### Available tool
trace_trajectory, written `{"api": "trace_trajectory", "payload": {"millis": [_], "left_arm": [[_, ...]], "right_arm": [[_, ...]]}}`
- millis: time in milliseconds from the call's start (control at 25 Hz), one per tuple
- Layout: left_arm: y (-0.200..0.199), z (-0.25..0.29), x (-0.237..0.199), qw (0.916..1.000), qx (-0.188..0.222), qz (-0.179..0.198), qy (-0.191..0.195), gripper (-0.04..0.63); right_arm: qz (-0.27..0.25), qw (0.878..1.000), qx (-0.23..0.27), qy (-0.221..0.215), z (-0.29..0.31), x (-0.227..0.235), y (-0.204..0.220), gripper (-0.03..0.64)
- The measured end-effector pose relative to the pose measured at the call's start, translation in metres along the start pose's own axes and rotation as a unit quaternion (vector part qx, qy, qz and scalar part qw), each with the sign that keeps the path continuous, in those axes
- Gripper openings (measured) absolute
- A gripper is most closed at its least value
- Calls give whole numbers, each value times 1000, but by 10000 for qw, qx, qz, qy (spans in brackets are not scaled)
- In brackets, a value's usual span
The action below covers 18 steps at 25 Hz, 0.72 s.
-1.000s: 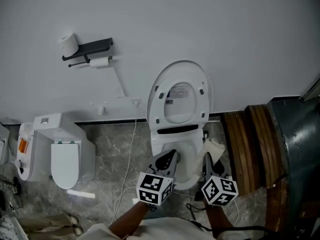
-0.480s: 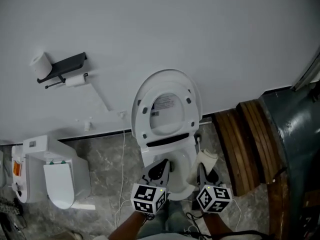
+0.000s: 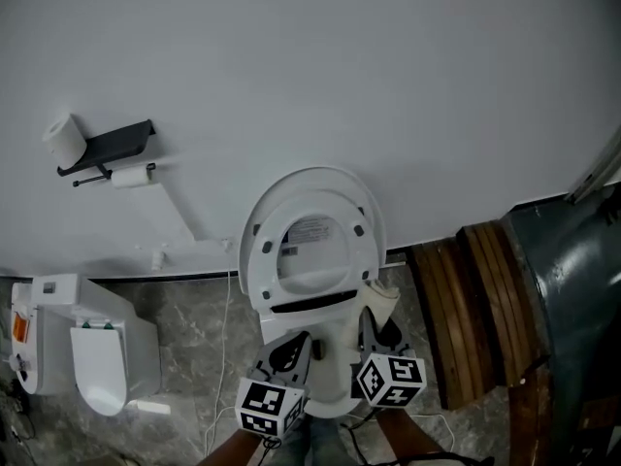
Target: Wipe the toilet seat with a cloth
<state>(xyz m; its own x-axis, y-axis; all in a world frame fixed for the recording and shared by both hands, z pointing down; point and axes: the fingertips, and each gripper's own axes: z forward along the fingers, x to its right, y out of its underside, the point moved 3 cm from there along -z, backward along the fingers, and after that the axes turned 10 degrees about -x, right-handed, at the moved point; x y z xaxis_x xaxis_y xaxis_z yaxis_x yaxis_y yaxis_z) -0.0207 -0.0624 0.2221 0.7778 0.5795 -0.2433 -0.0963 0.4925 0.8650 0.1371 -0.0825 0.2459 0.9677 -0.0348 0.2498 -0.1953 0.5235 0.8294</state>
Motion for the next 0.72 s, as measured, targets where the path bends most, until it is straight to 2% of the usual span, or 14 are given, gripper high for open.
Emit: {"api": "trace_trajectory", "payload": {"millis": [200, 440, 720], "left_arm": [[-7, 21, -13, 9992, 153, -312, -189, 2], [-18, 48, -38, 9982, 292, -386, -367, 2], [-20, 43, -48, 9971, 244, -513, -498, 2]], "right_arm": [[64, 9994, 206, -284, 52, -5, -29, 100], [70, 9975, 446, -552, 107, -16, -70, 100], [40, 9954, 537, -791, 129, -35, -105, 100]]}}
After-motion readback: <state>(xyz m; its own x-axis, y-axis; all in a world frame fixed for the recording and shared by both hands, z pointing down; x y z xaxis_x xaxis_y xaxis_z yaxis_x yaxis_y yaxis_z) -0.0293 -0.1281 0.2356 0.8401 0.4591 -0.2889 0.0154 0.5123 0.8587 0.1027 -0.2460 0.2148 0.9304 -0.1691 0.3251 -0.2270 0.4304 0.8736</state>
